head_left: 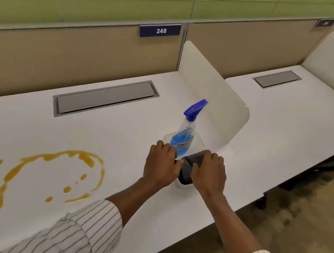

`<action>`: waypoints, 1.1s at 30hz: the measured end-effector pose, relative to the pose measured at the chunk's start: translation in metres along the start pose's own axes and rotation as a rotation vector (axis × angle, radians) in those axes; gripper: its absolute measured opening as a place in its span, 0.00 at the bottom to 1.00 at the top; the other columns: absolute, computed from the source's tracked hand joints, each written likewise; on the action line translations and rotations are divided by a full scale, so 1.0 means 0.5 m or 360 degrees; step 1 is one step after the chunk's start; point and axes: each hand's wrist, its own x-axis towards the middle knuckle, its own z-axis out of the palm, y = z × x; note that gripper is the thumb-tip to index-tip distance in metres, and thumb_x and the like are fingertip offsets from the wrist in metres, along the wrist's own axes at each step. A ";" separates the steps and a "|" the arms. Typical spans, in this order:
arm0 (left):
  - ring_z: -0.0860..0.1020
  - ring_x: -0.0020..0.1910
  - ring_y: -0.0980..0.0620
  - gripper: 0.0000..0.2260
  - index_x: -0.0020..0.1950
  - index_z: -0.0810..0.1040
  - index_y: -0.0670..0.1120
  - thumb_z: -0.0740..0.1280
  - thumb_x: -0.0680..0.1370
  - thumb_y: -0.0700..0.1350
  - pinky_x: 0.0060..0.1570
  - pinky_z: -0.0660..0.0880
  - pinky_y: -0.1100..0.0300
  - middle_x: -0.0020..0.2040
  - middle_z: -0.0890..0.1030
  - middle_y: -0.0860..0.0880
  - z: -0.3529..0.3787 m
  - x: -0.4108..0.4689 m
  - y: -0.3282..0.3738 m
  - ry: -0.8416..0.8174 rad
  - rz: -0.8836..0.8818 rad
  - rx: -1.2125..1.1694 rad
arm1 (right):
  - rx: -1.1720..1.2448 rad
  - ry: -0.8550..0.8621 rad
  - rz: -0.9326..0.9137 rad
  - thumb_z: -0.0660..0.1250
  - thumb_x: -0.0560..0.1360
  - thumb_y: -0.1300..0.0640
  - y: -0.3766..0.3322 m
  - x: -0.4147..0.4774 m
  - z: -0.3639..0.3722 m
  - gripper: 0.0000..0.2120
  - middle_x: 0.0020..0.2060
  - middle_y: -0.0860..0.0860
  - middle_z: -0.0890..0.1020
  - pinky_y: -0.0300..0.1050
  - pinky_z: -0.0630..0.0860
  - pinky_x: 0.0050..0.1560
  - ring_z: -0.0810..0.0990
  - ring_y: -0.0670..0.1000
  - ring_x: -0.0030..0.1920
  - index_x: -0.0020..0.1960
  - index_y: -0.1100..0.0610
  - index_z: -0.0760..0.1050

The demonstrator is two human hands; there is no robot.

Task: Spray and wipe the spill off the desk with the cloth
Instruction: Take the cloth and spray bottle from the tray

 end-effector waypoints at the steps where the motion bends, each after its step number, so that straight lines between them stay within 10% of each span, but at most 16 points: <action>1: 0.74 0.54 0.52 0.17 0.59 0.80 0.49 0.65 0.82 0.61 0.54 0.73 0.57 0.55 0.82 0.51 0.005 0.003 0.006 -0.0068 -0.0007 0.0057 | -0.0025 -0.0013 0.0009 0.70 0.79 0.51 0.001 0.001 0.003 0.17 0.56 0.53 0.83 0.48 0.80 0.56 0.78 0.54 0.57 0.64 0.56 0.76; 14: 0.71 0.63 0.49 0.21 0.67 0.76 0.50 0.71 0.79 0.60 0.60 0.74 0.59 0.65 0.76 0.48 0.025 0.030 0.045 -0.0313 -0.0351 0.0118 | -0.0333 -0.0085 0.0155 0.70 0.80 0.47 0.022 0.029 0.031 0.21 0.57 0.54 0.84 0.47 0.78 0.56 0.78 0.55 0.59 0.67 0.56 0.71; 26: 0.72 0.60 0.50 0.13 0.55 0.78 0.56 0.78 0.75 0.51 0.45 0.63 0.69 0.56 0.79 0.51 -0.007 0.030 0.043 -0.0040 -0.0664 -0.0674 | 0.0389 0.0106 0.0485 0.71 0.77 0.54 0.025 0.052 0.000 0.11 0.46 0.56 0.85 0.47 0.74 0.43 0.81 0.56 0.46 0.56 0.59 0.82; 33: 0.78 0.56 0.52 0.11 0.51 0.79 0.55 0.79 0.74 0.49 0.54 0.77 0.58 0.52 0.81 0.55 -0.121 0.006 0.021 0.0196 -0.0695 -0.1105 | 0.0910 0.0282 0.0345 0.74 0.78 0.53 -0.013 0.045 -0.098 0.08 0.45 0.52 0.83 0.54 0.83 0.54 0.82 0.56 0.45 0.53 0.54 0.78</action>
